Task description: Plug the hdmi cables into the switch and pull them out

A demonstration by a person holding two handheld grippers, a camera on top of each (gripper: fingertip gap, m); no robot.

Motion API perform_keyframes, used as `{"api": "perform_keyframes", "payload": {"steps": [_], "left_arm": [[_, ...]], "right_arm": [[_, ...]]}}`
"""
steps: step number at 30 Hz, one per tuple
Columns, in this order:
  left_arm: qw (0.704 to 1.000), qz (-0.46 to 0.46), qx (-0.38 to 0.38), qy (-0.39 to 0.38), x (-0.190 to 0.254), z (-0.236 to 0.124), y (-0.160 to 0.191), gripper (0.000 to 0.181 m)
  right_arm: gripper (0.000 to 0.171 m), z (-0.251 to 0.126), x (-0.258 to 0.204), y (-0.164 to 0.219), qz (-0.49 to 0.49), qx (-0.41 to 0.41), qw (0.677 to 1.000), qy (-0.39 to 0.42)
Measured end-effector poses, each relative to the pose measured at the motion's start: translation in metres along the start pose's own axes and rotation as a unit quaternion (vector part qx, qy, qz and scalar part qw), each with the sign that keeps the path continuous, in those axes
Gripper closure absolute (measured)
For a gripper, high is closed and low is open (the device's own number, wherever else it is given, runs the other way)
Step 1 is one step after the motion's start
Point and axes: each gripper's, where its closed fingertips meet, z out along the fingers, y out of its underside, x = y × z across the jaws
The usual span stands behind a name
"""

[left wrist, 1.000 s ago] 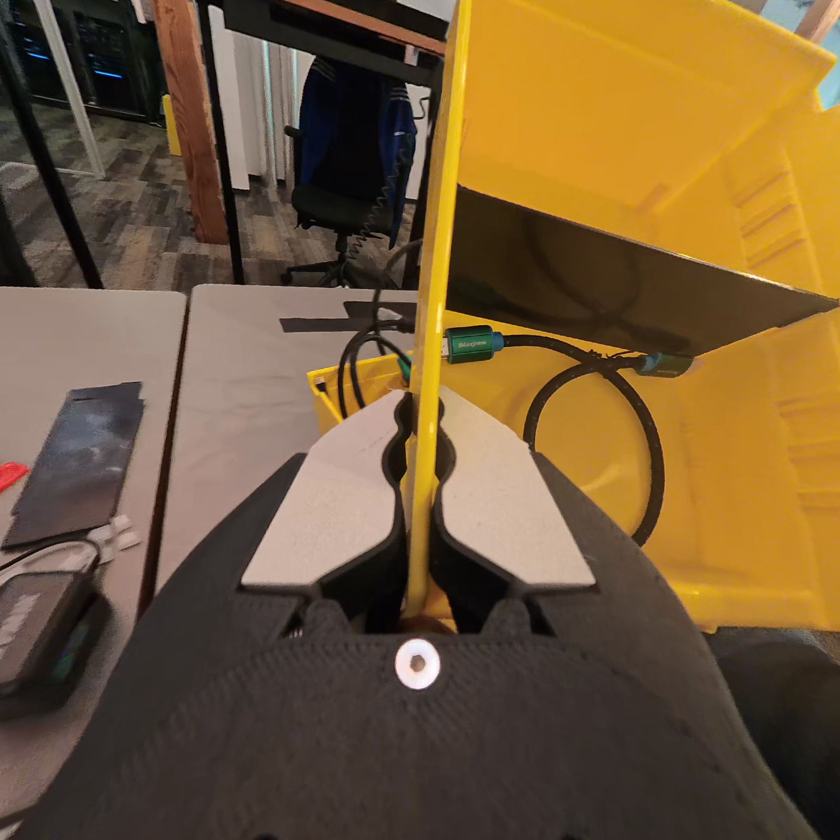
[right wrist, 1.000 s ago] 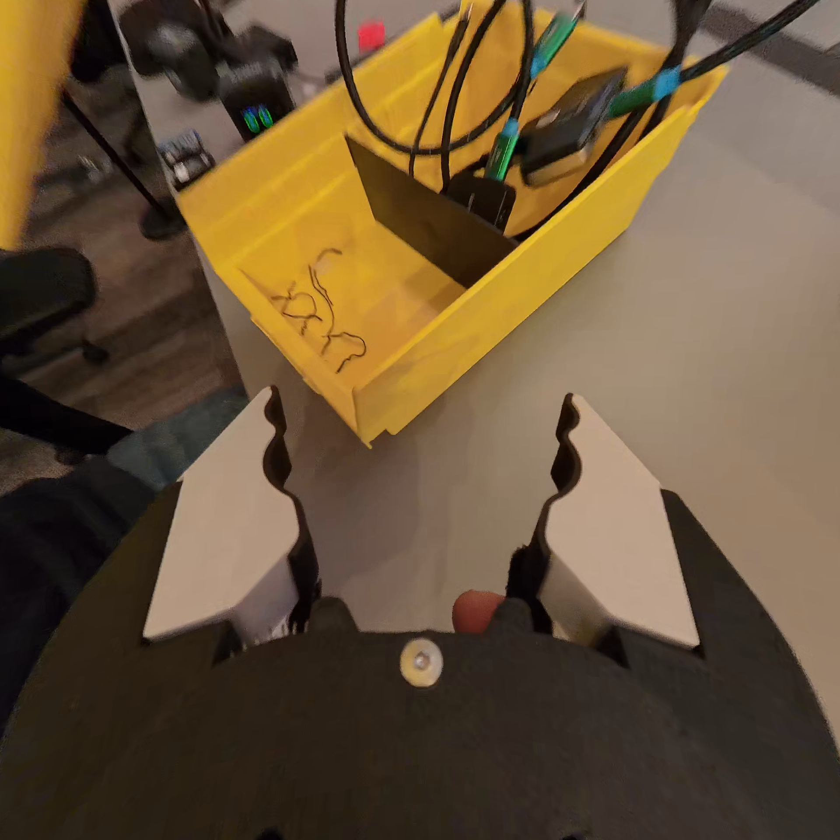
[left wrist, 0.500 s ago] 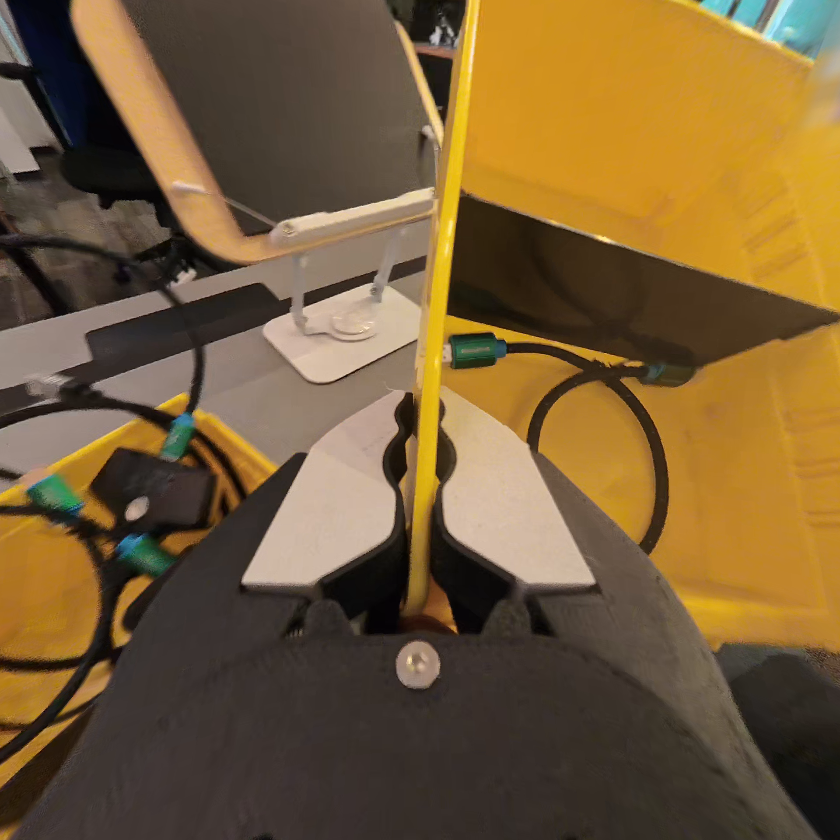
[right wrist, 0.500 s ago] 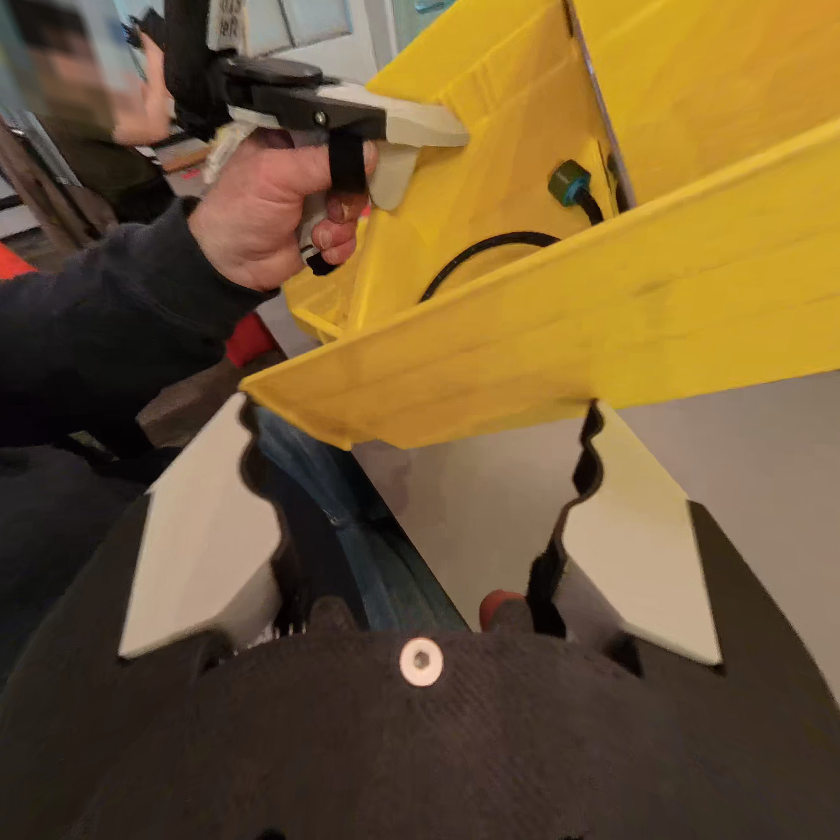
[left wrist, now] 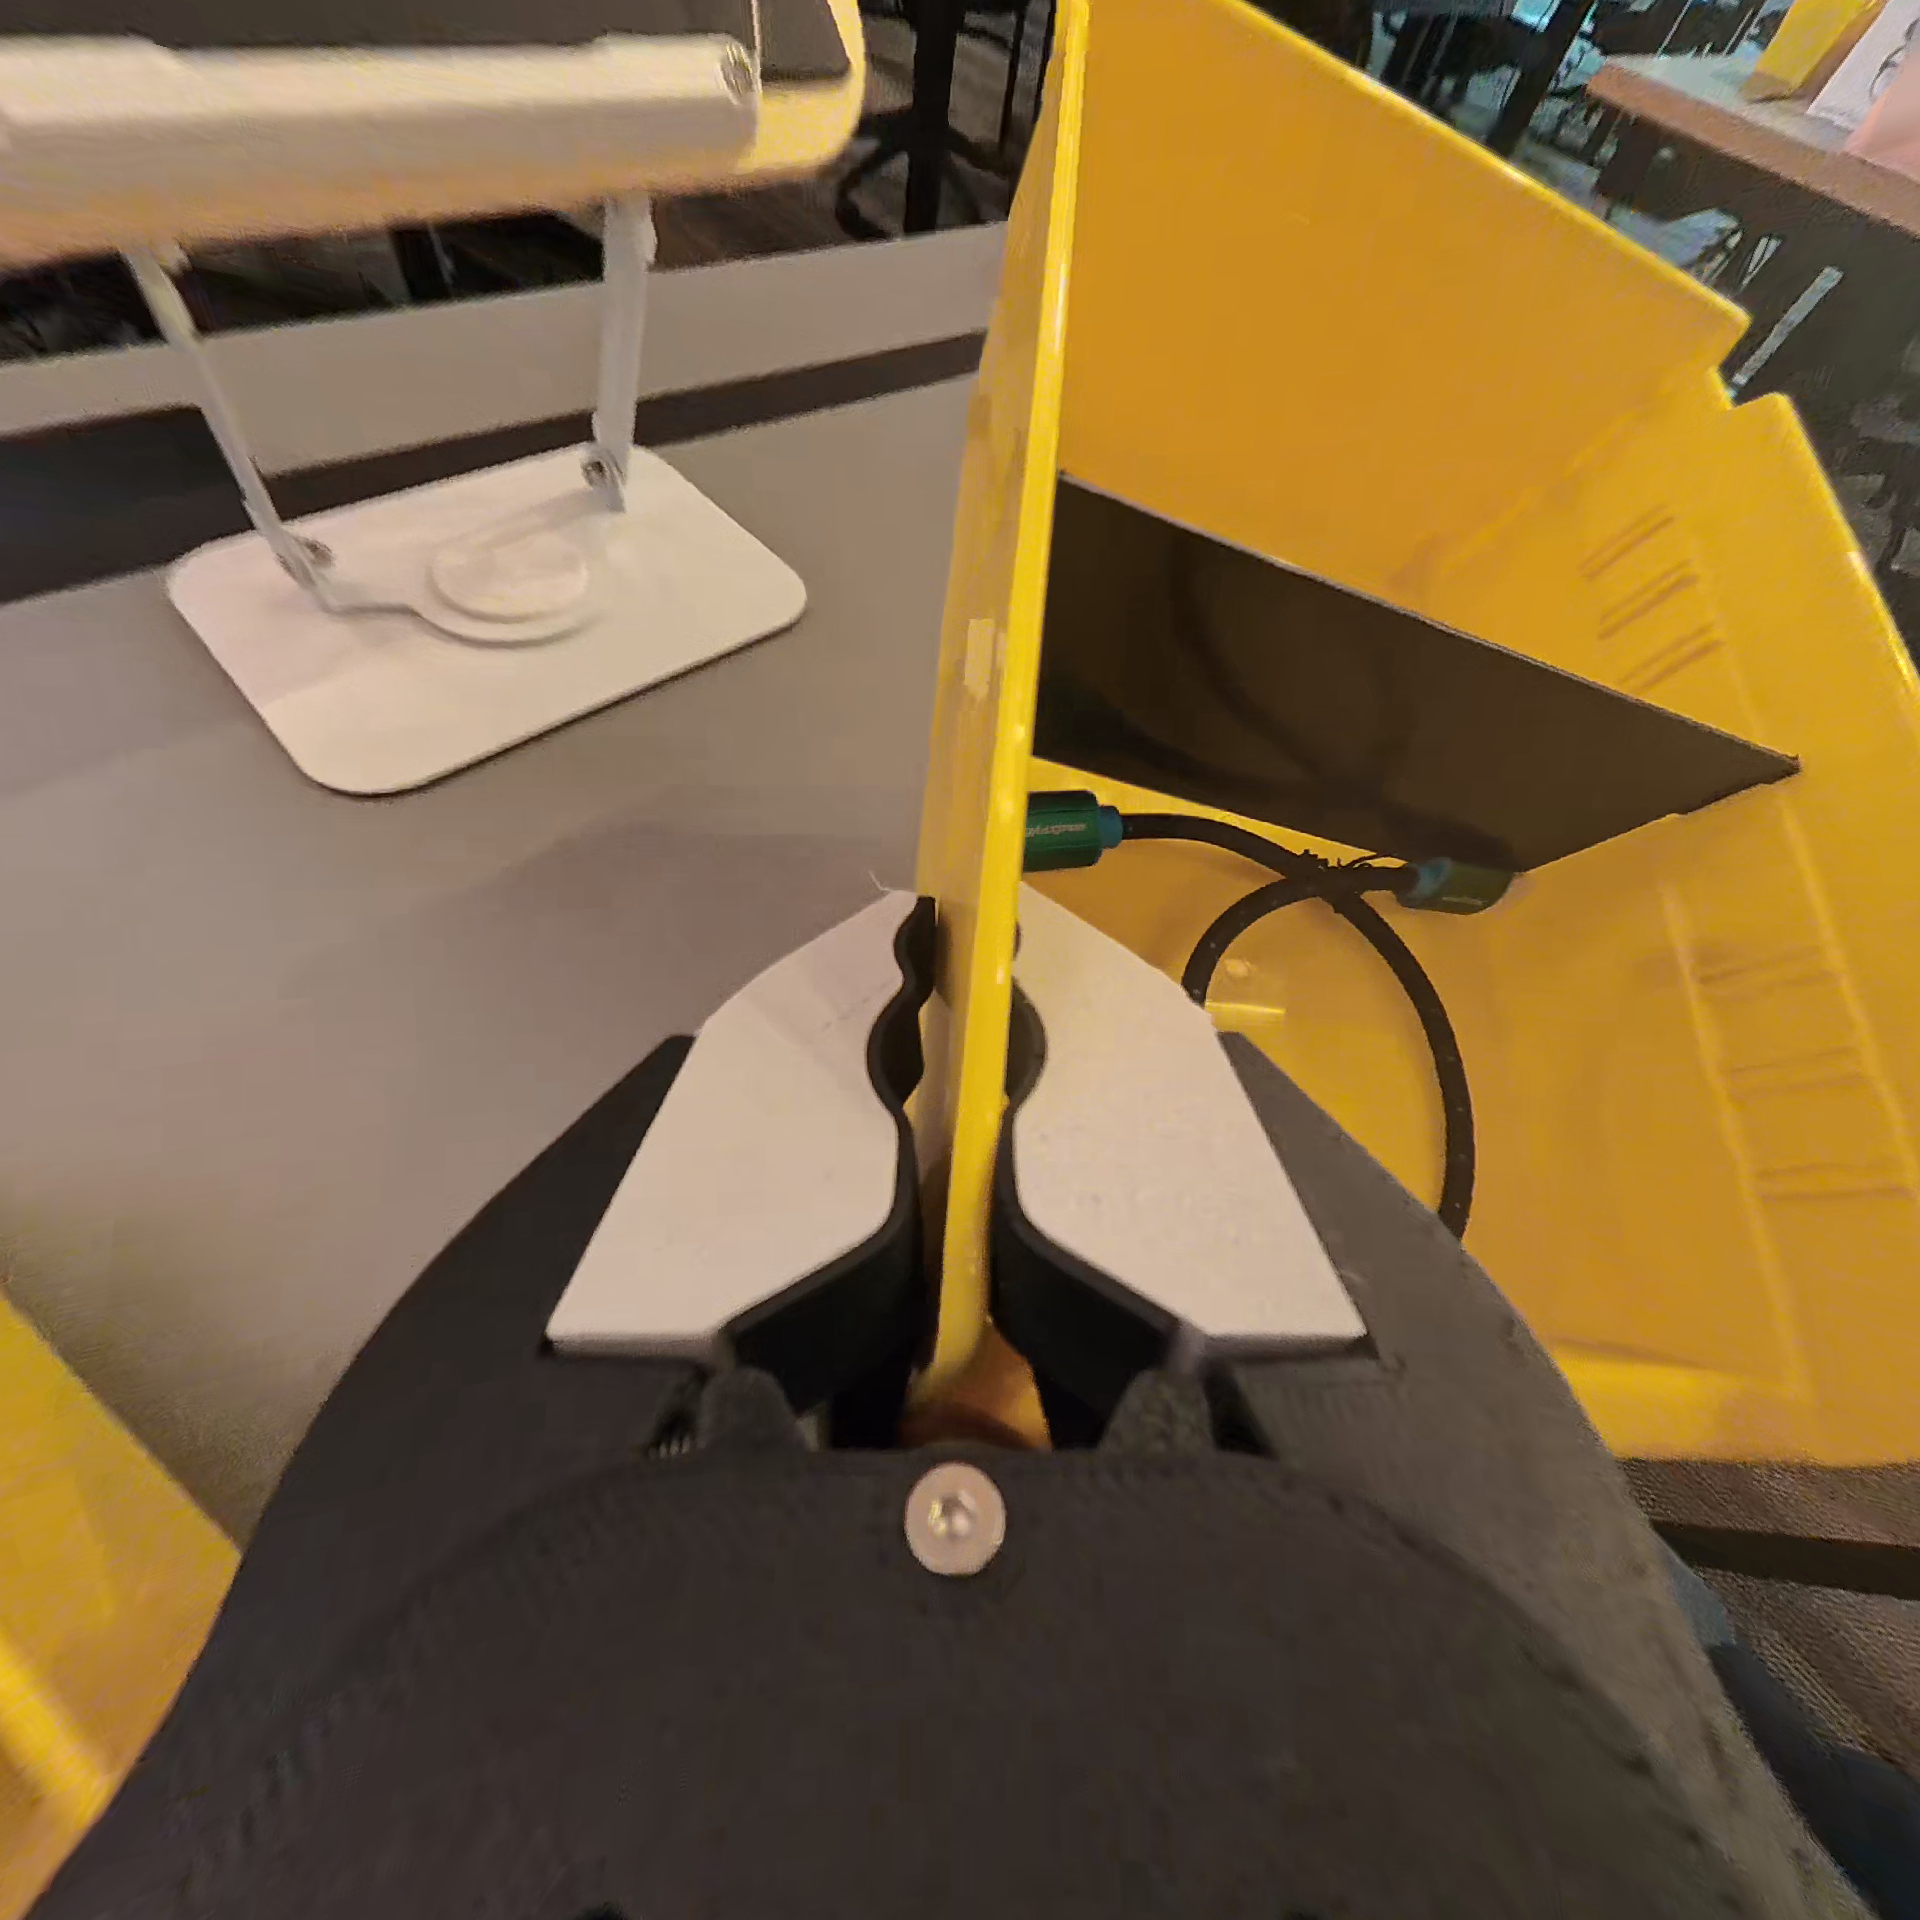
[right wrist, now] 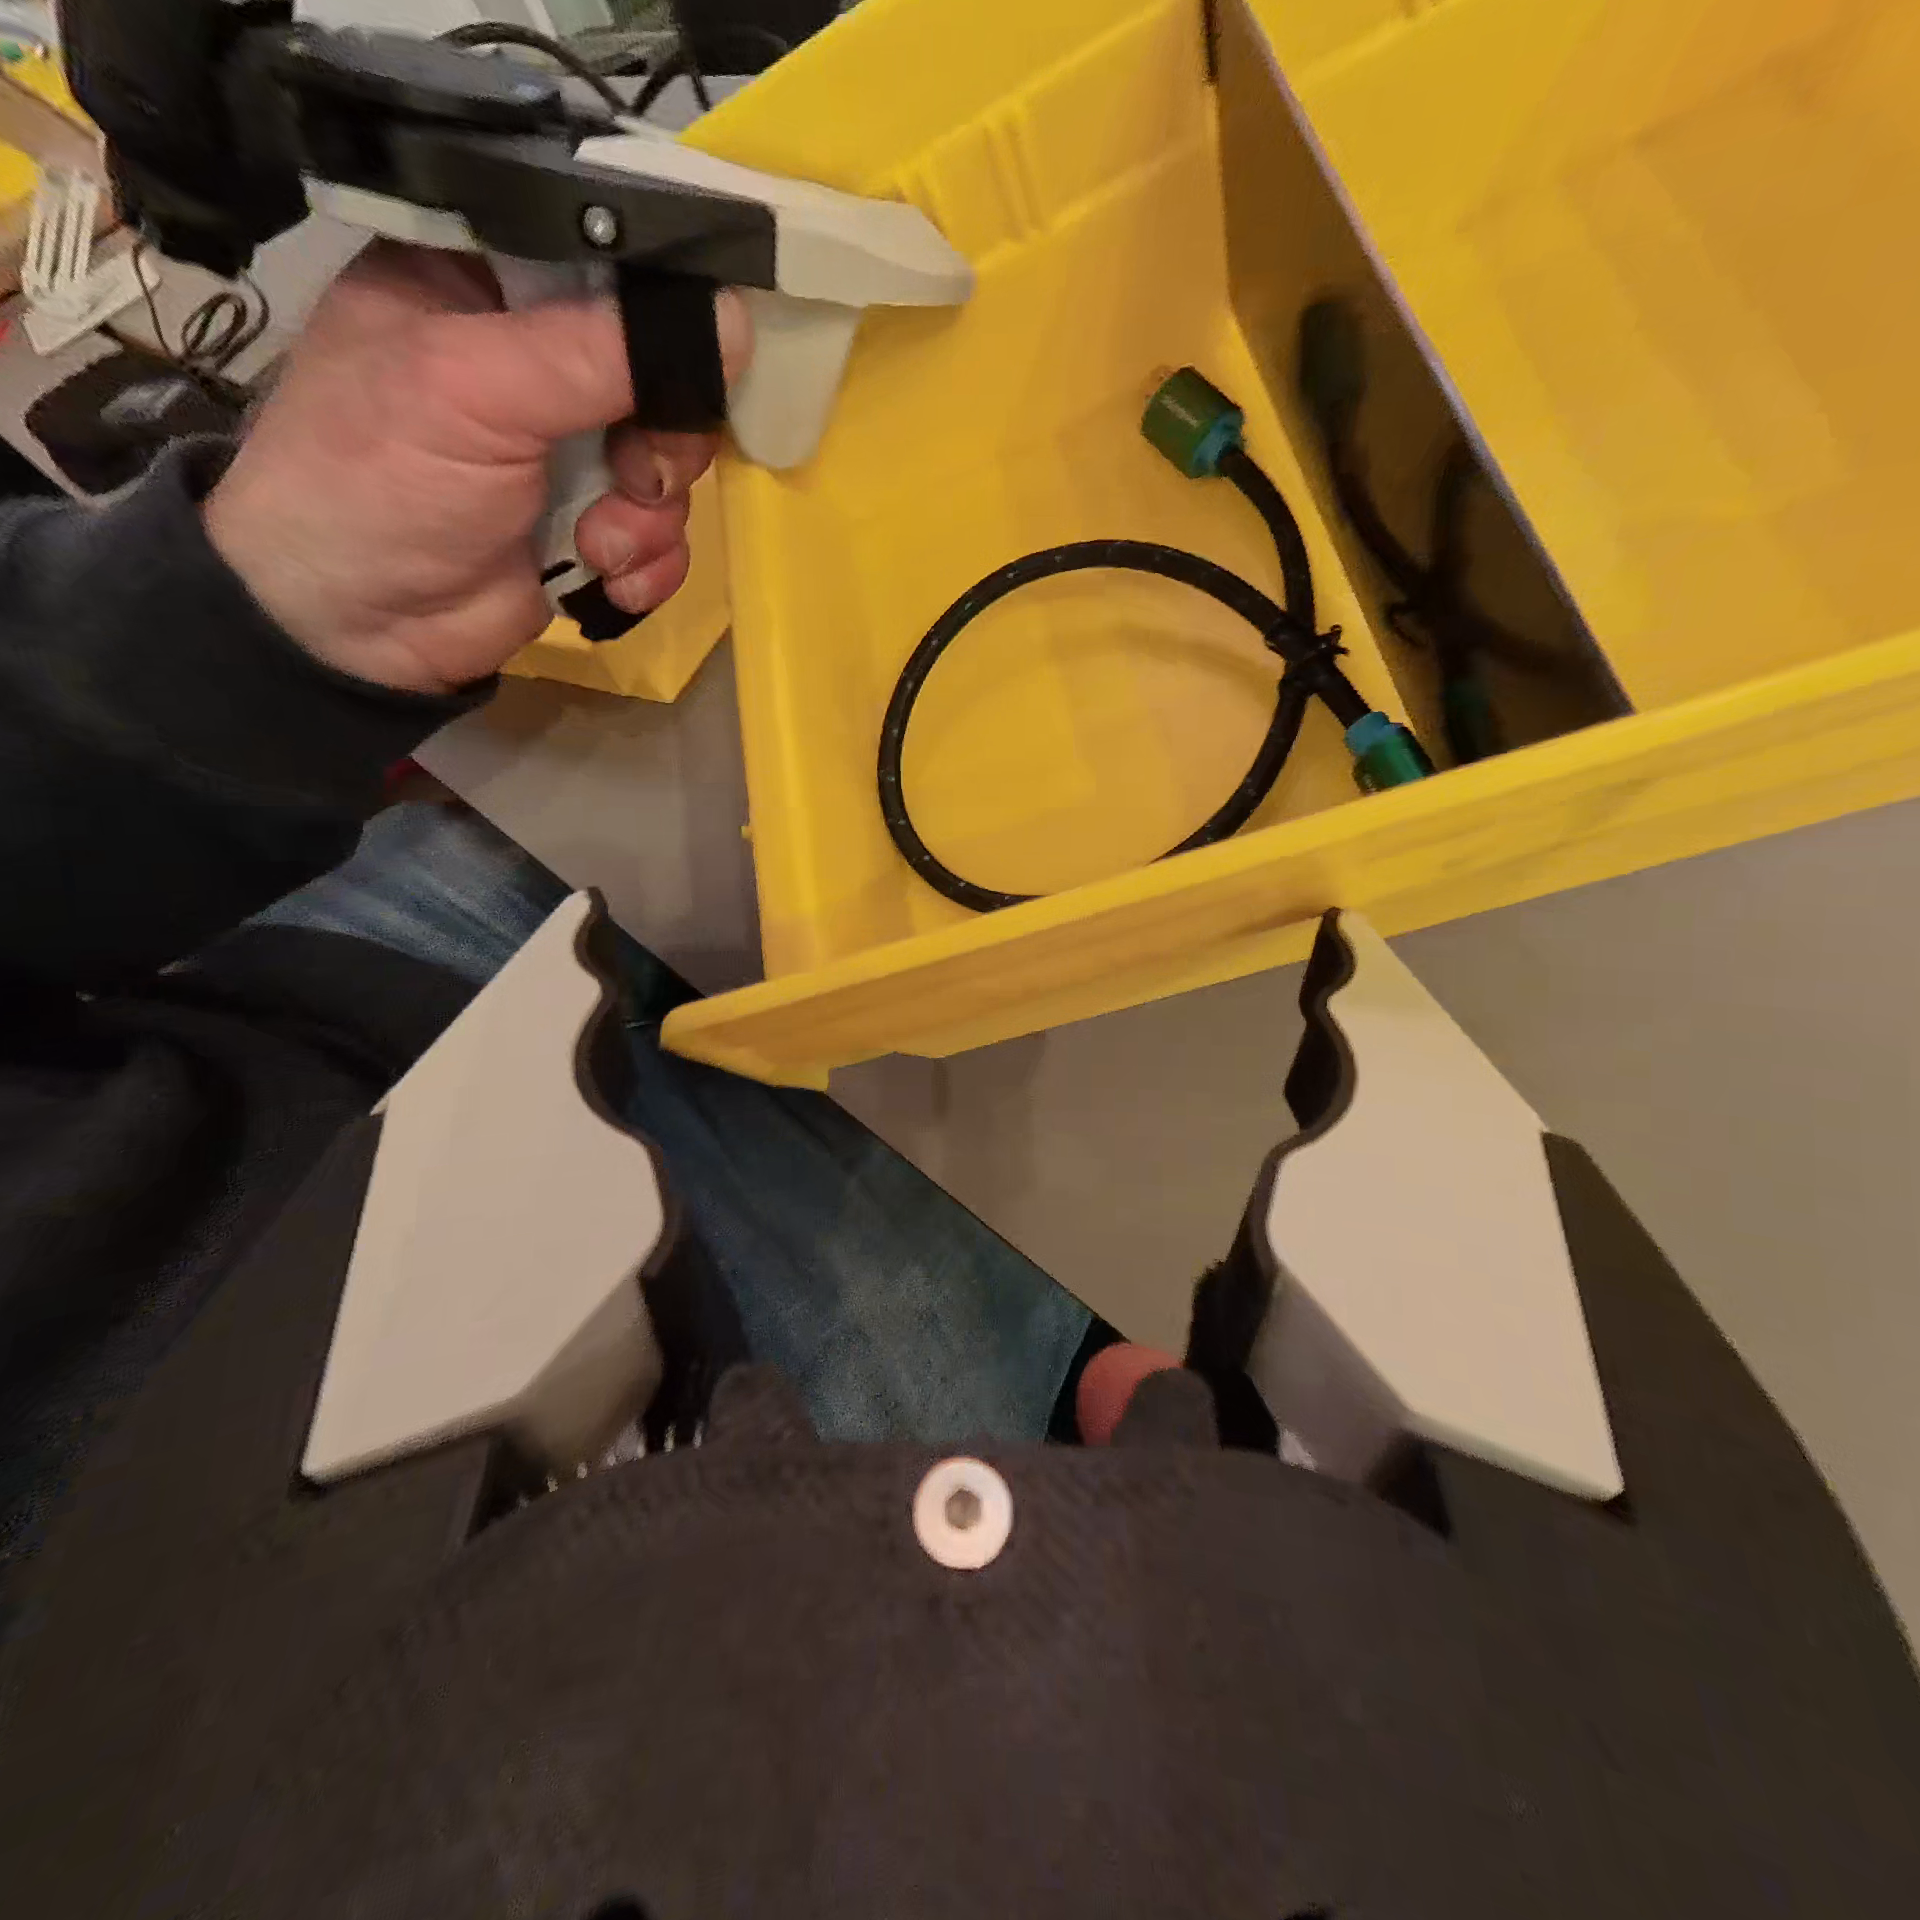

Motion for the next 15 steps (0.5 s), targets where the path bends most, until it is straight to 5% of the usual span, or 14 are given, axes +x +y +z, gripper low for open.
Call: {"api": "perform_keyframes", "payload": {"steps": [6,15], "left_arm": [[0.999,-0.021,-0.048,0.013,0.020,0.027,0.033,0.165],[0.985,-0.045,-0.127,0.109,0.075,0.040,0.082,0.127]], "right_arm": [[0.058,-0.002,0.038,0.029,0.053,-0.038,0.998,0.004],[0.073,-0.016,0.101,0.047,0.020,-0.106,0.991,0.082]]}}
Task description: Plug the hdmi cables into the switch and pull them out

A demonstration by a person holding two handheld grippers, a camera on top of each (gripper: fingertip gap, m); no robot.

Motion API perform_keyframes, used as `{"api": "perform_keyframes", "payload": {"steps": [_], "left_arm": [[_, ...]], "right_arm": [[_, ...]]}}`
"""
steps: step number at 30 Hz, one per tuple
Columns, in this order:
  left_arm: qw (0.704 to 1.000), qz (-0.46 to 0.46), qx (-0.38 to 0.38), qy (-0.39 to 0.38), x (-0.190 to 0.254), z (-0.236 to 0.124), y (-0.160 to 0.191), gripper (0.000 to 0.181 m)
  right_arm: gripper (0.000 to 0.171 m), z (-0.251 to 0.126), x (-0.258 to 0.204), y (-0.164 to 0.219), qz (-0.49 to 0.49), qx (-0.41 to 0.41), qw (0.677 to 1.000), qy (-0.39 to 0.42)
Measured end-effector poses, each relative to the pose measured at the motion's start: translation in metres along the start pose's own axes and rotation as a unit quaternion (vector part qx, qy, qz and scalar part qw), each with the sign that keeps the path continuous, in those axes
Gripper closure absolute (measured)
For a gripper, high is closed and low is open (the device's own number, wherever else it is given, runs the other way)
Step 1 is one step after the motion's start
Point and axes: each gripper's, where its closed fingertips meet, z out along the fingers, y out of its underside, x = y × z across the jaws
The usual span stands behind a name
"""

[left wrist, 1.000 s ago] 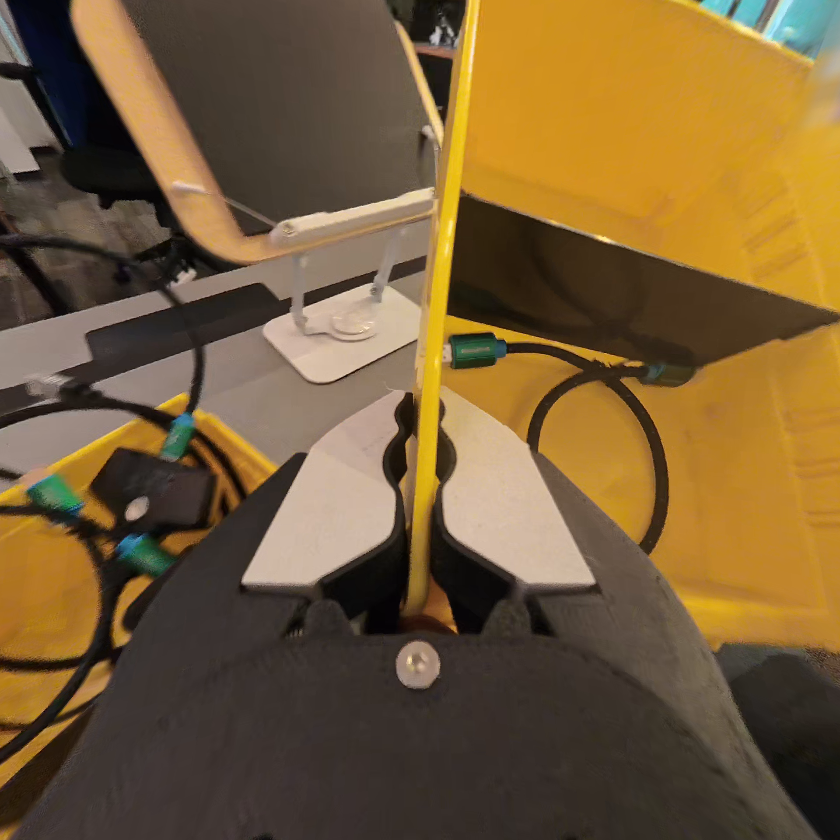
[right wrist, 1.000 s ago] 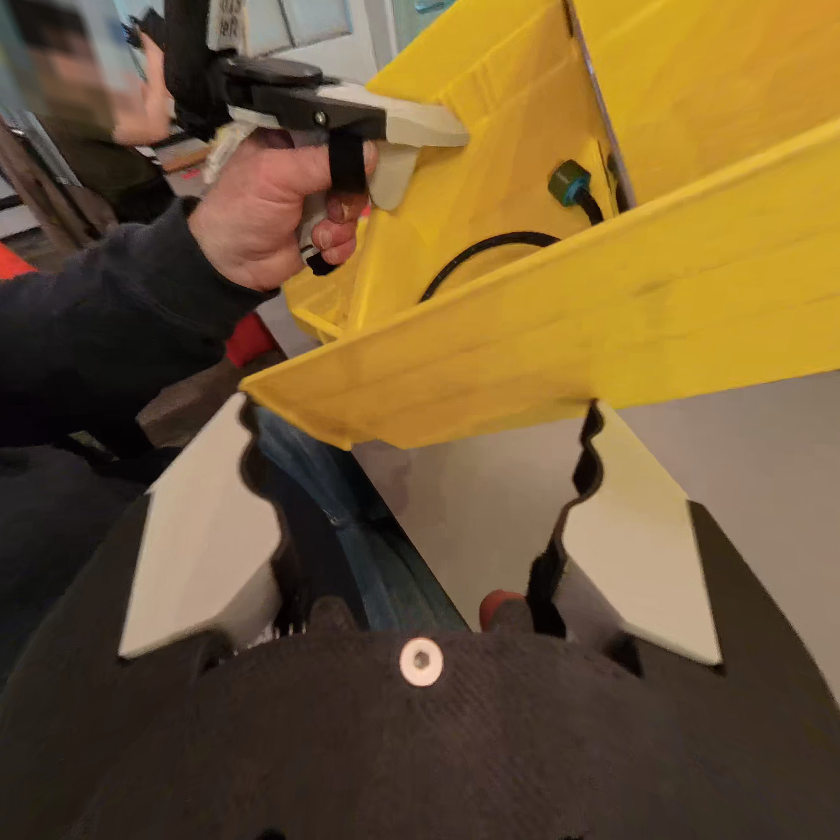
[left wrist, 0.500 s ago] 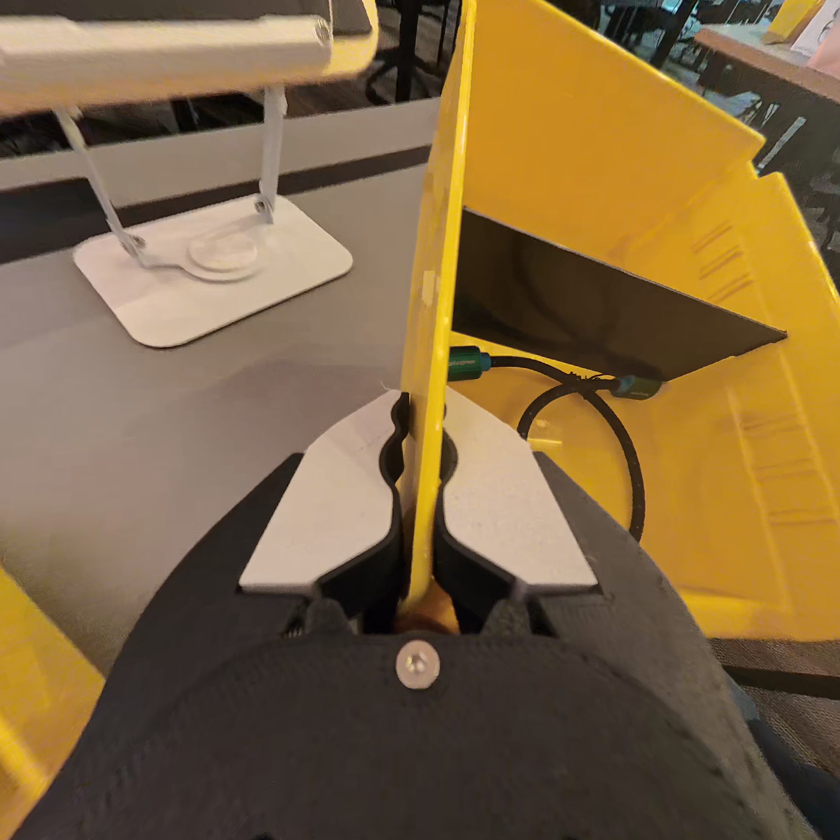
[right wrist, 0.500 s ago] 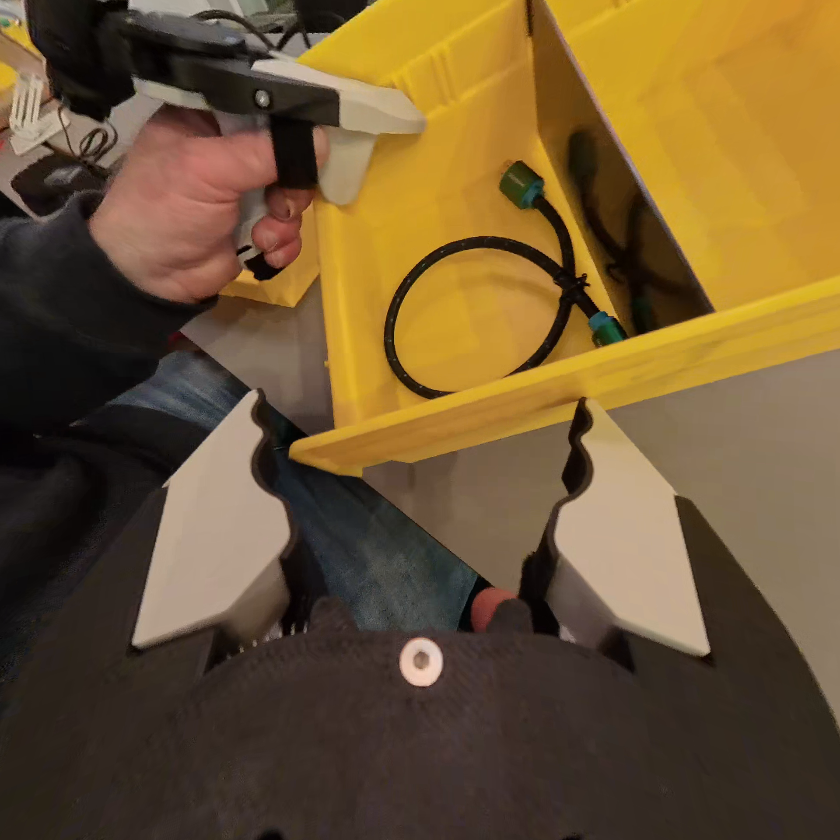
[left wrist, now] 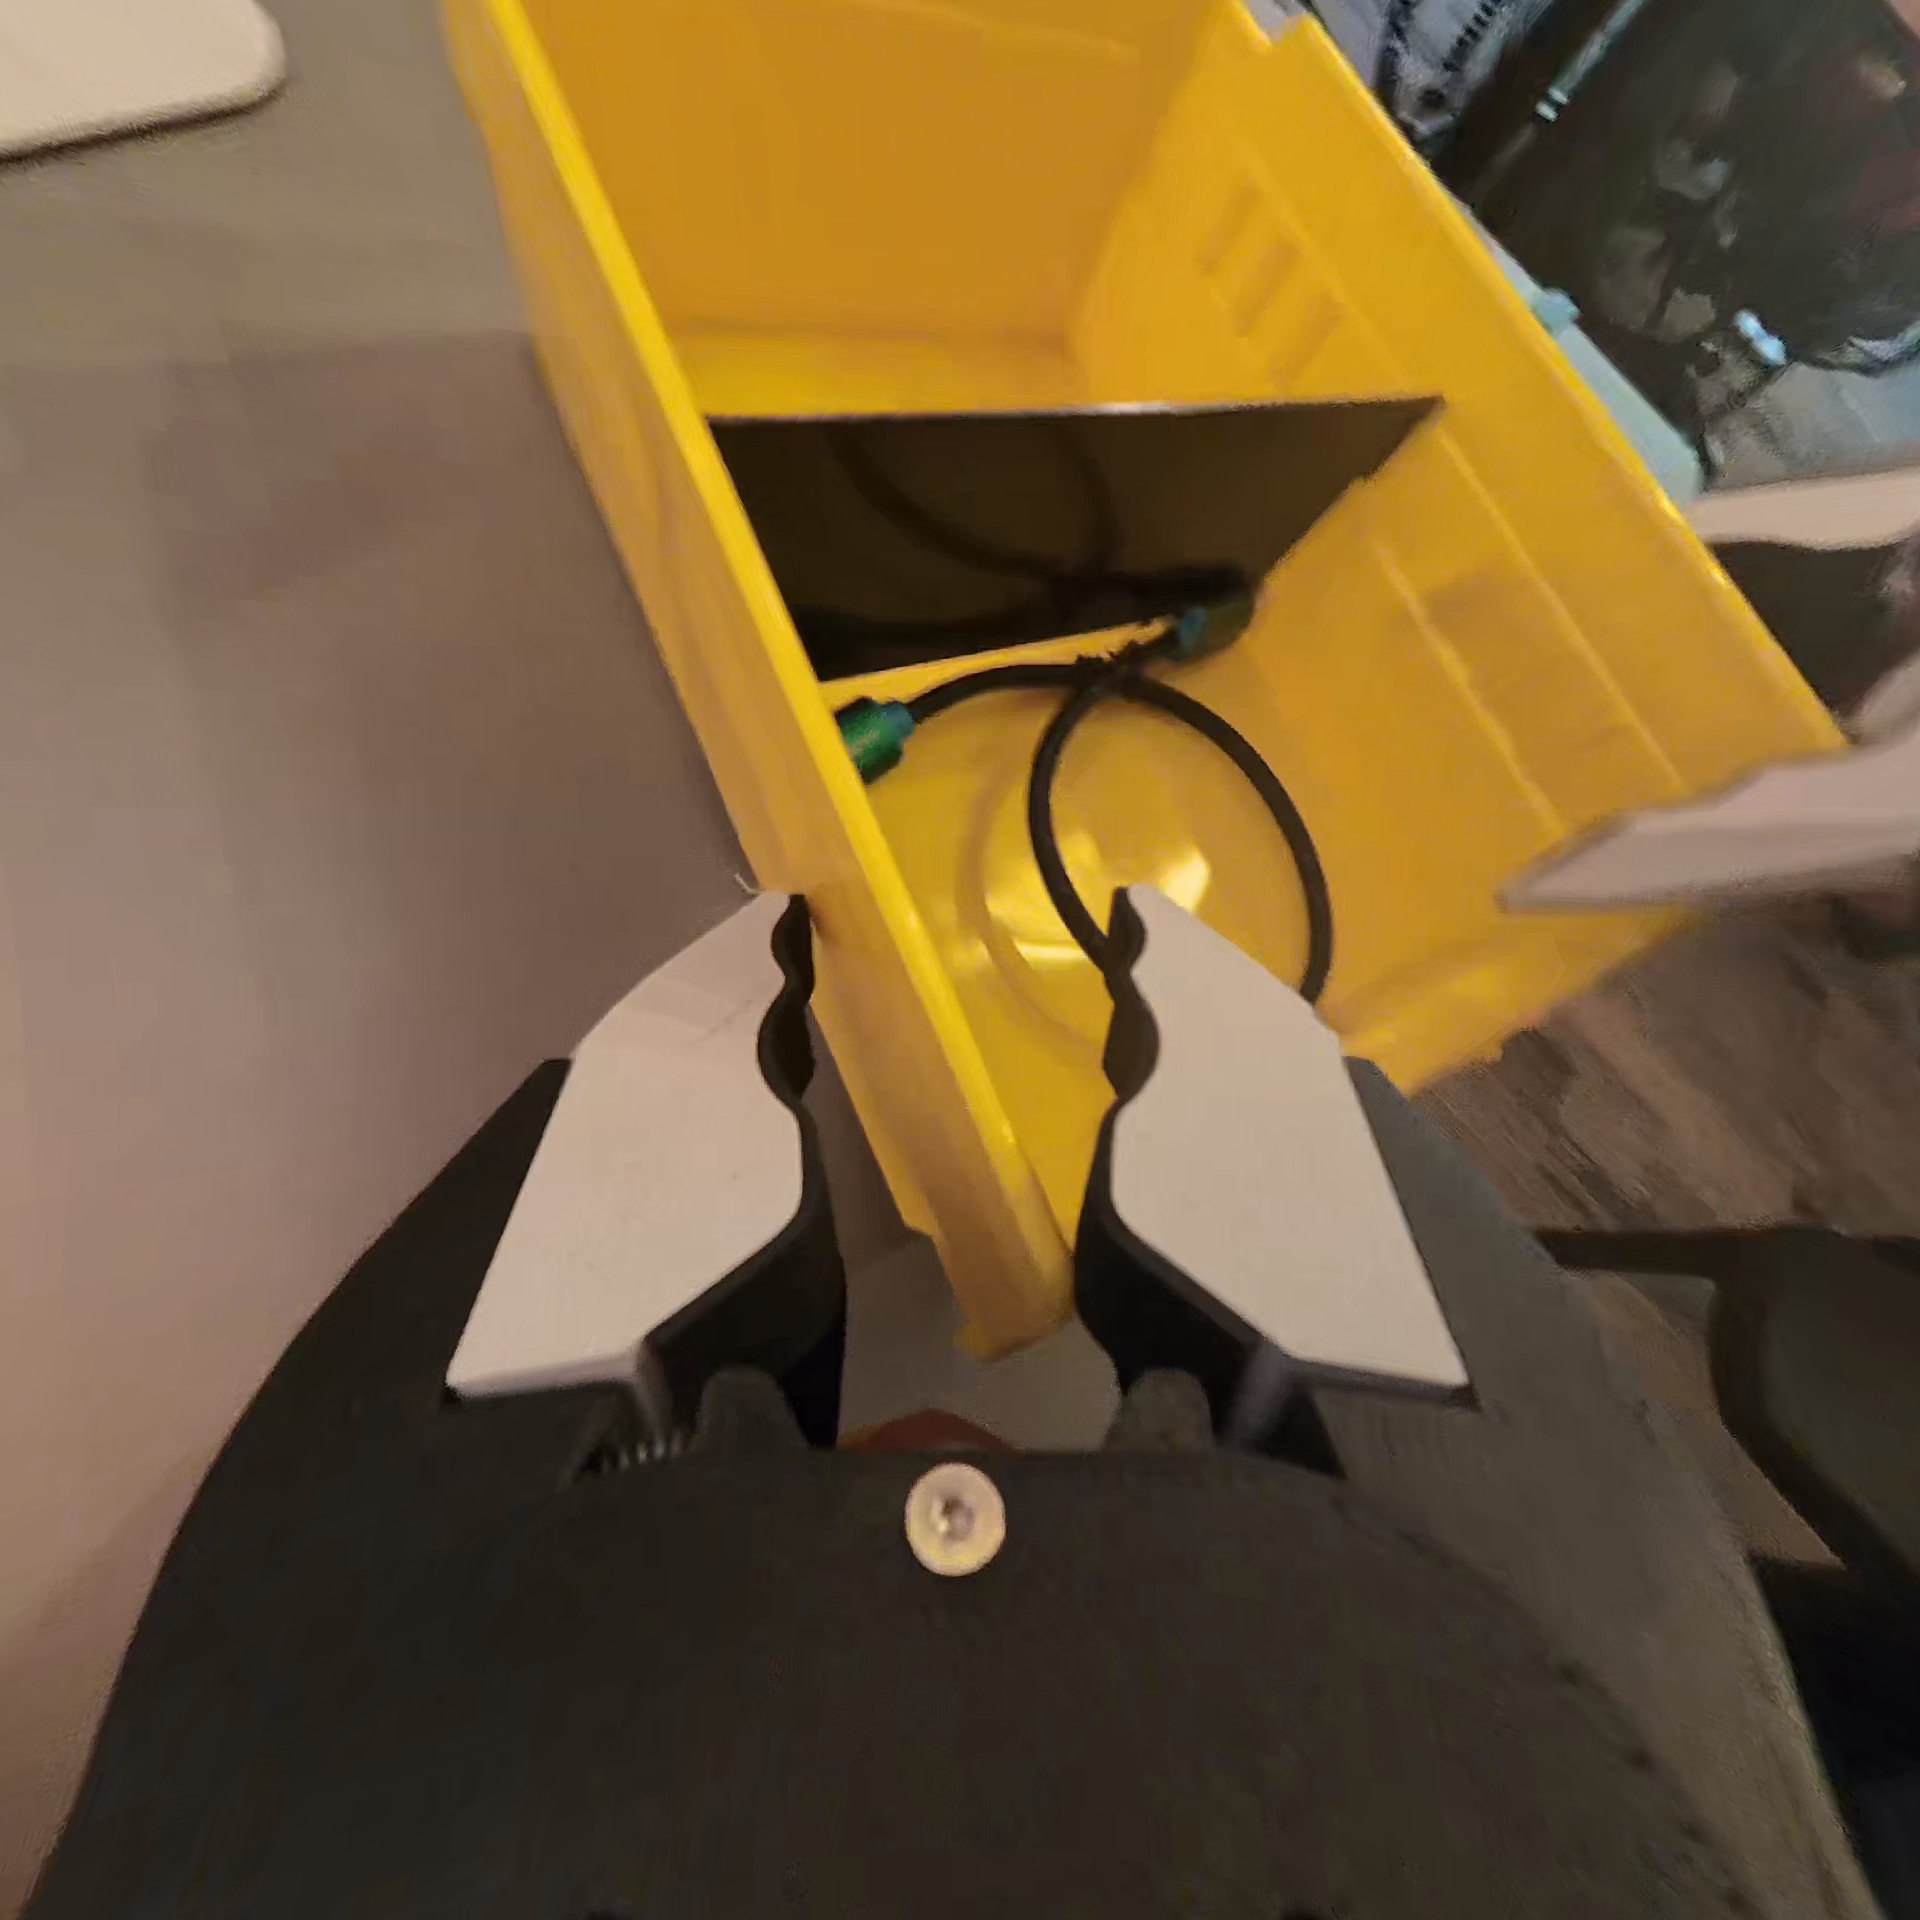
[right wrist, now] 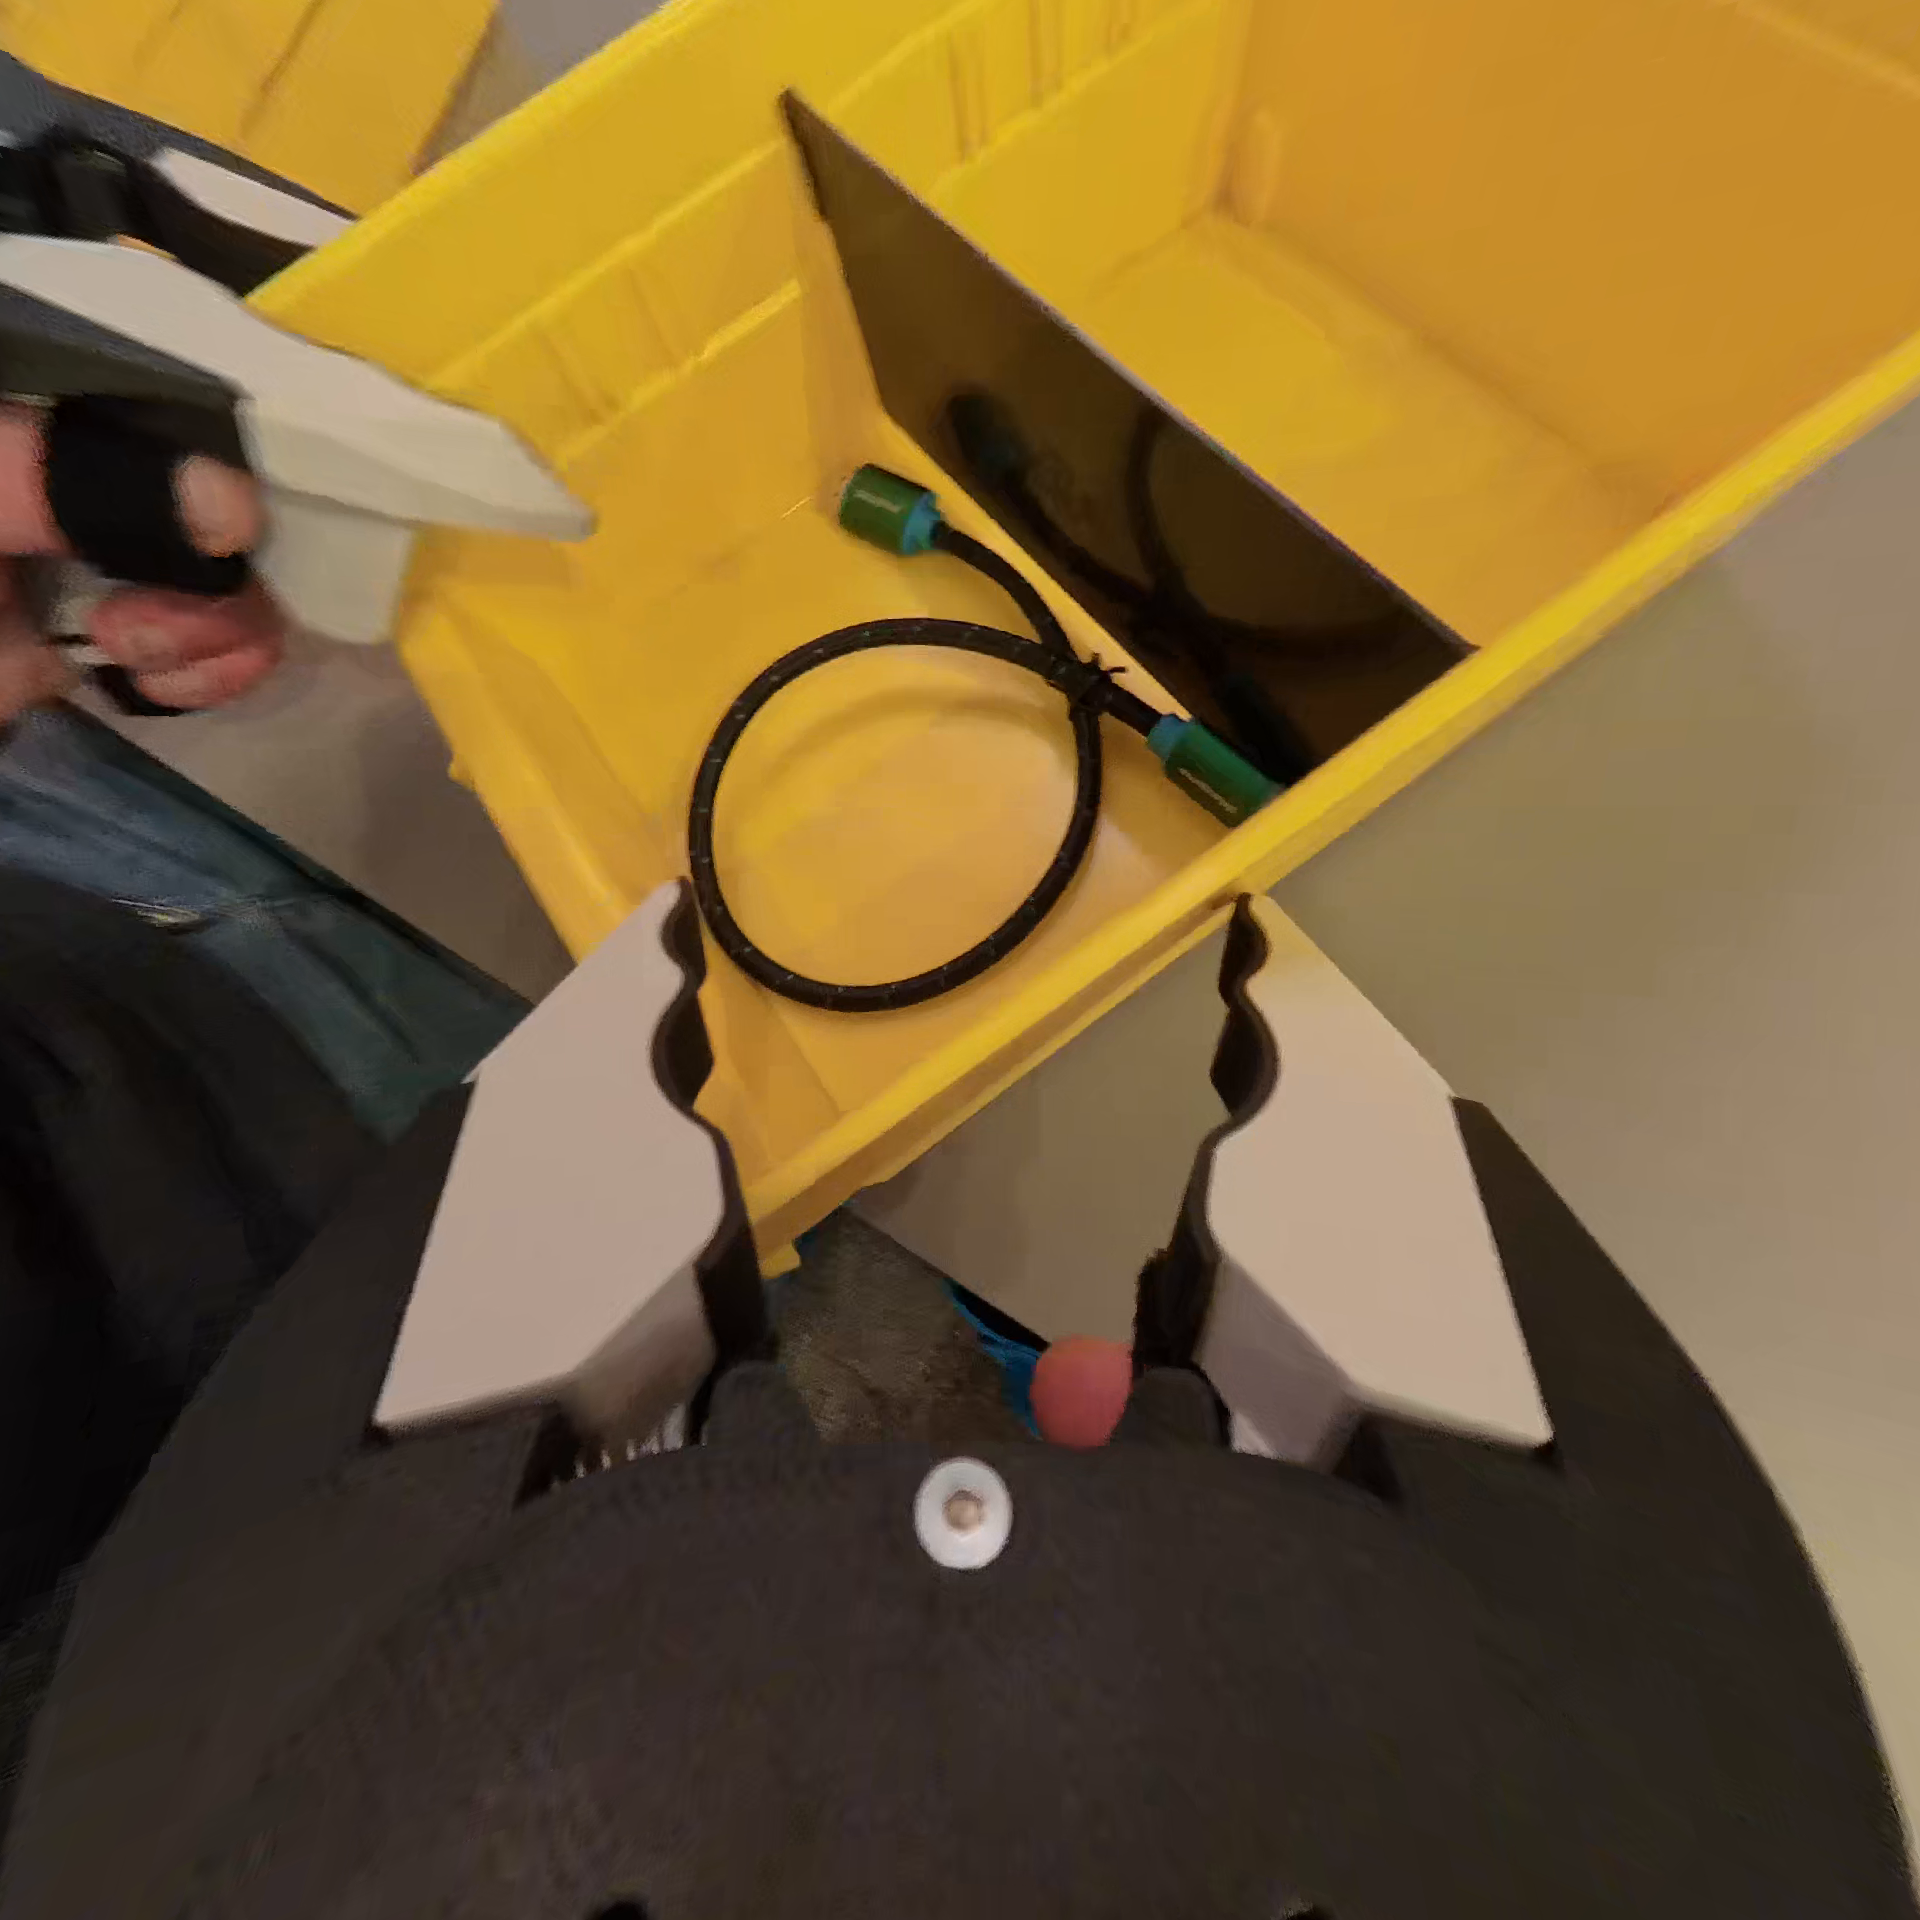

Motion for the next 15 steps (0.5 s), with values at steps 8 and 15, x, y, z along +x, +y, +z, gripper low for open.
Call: {"api": "perform_keyframes", "payload": {"steps": [8,15], "left_arm": [[0.987,-0.028,-0.036,0.152,0.049,-0.013,0.015,0.113],[0.991,0.044,0.032,0.123,0.039,-0.095,-0.013,0.130]], "right_arm": [[0.136,-0.012,0.055,0.005,-0.024,-0.013,0.997,0.066],[0.167,-0.017,0.086,0.001,-0.033,0.001,0.995,0.099]]}}
